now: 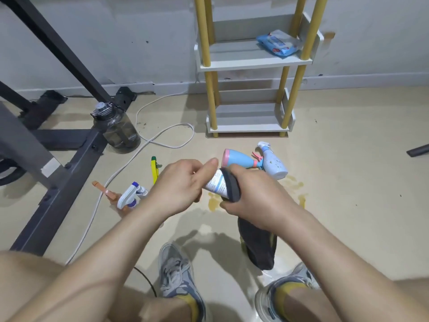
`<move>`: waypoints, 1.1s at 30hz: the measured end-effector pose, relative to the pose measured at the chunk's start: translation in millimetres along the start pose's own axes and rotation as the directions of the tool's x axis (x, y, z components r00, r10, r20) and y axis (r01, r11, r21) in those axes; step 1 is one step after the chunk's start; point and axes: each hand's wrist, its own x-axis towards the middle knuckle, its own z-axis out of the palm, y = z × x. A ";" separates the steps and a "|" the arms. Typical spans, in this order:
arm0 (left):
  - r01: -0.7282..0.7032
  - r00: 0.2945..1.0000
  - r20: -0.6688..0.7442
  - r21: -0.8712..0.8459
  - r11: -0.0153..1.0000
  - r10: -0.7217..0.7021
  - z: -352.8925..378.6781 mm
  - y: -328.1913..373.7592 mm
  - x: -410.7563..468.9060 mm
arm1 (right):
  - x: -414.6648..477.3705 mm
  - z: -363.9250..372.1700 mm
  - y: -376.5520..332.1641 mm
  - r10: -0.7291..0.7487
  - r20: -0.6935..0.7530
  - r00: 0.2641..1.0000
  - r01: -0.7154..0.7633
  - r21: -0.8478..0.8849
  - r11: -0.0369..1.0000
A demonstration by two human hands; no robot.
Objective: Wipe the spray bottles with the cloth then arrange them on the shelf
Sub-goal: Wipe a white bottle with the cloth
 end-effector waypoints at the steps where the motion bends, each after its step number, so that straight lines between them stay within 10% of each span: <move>1: 0.116 0.993 -0.009 -0.012 0.993 -0.116 0.0 0.2 1.9 | -0.2 10.8 -2.2 -0.101 -0.135 0.986 0.068 -0.230 0.971; 5: 0.255 0.963 0.108 -0.068 0.965 -0.247 -0.5 -5.5 -1.6 | 1.2 29.8 -1.6 -0.172 -0.174 0.970 0.100 -0.361 0.927; 8: 0.065 0.993 0.116 -0.248 0.966 -0.037 -1.3 -12.7 -7.6 | 10.9 6.6 5.1 -0.005 0.228 0.974 -0.025 0.127 0.992; 11: -0.073 0.983 0.120 -0.450 0.890 0.141 -14.1 -19.2 -9.1 | 12.2 -11.1 21.7 -0.071 0.495 0.866 -0.271 0.584 0.765; 15: 0.018 0.987 0.129 -0.686 0.727 0.097 -28.3 -19.2 -6.9 | 7.7 -7.5 19.8 0.051 0.259 0.964 -0.181 0.508 0.842; 19: 0.159 0.981 0.153 -0.298 0.941 -0.117 -14.0 -18.6 -0.5 | 5.7 3.3 3.7 -0.025 0.032 0.999 0.016 0.255 0.967; 26: -0.134 0.965 0.104 -0.592 0.795 0.240 -23.7 -31.3 -2.6 | 4.4 2.4 9.1 0.137 0.230 0.963 -0.268 0.835 0.480; 30: 0.196 0.973 0.206 -0.497 0.845 -0.105 -24.2 -25.8 -1.2 | 3.3 0.0 1.6 0.097 0.064 0.993 -0.116 0.579 0.807; 33: 0.211 0.972 0.175 -0.372 0.904 -0.155 -10.3 -18.7 -3.1 | 4.8 8.0 0.0 0.102 -0.077 0.992 -0.050 0.503 0.863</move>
